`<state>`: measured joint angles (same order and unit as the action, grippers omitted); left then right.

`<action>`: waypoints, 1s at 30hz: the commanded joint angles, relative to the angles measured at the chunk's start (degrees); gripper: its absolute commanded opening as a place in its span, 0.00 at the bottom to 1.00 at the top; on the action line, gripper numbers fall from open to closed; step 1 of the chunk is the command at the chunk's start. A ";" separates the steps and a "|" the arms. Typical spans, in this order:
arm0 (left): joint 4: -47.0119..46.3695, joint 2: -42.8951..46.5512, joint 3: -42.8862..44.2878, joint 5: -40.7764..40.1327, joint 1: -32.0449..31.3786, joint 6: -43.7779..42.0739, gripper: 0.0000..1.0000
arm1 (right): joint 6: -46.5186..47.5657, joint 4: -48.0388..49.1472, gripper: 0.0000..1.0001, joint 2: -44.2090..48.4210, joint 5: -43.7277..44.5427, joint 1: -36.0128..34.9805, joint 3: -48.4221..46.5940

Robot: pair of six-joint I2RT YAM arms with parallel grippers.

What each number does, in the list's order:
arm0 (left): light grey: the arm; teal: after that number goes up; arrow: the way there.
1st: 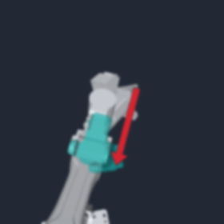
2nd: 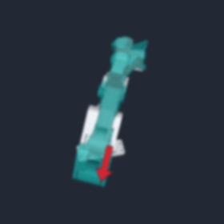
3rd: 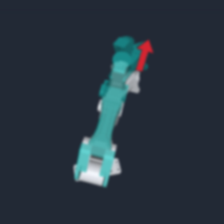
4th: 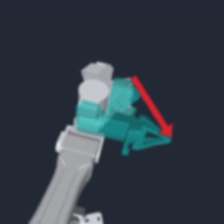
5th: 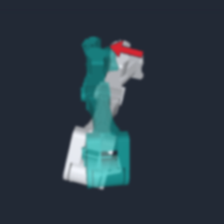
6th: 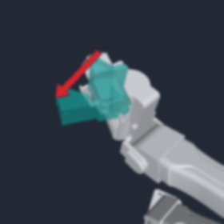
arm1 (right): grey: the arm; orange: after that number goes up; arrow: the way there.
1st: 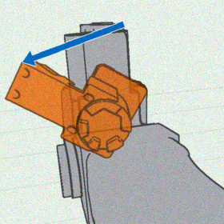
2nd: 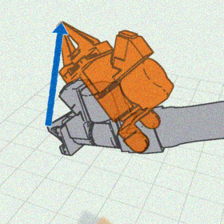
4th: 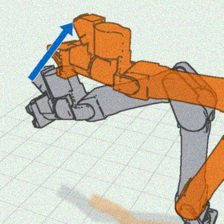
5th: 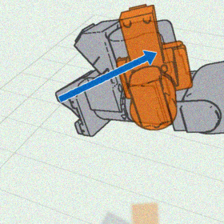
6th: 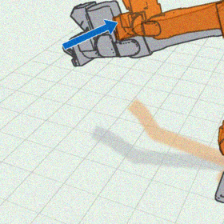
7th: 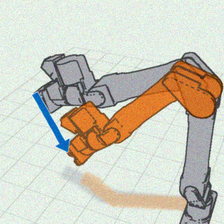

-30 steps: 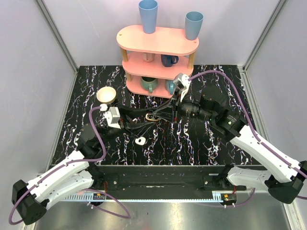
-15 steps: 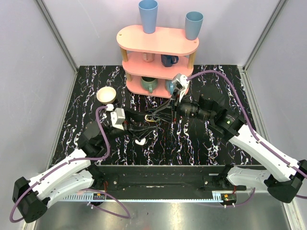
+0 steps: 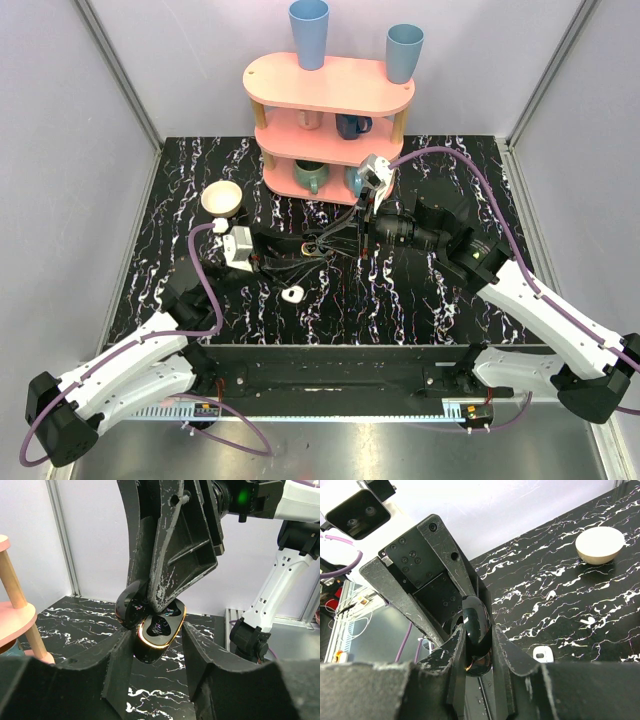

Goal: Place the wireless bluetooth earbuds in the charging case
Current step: Pass from the right arm to the left

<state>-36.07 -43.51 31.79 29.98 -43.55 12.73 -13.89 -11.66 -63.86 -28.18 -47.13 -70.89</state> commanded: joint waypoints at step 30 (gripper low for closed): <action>-2.95 0.00 1.87 0.26 0.13 -1.30 0.01 | -1.67 1.91 0.20 -0.22 1.55 -0.24 -0.39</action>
<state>-36.56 -44.05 31.79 31.42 -43.33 12.82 -15.27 -11.42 -63.88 -27.66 -47.13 -70.89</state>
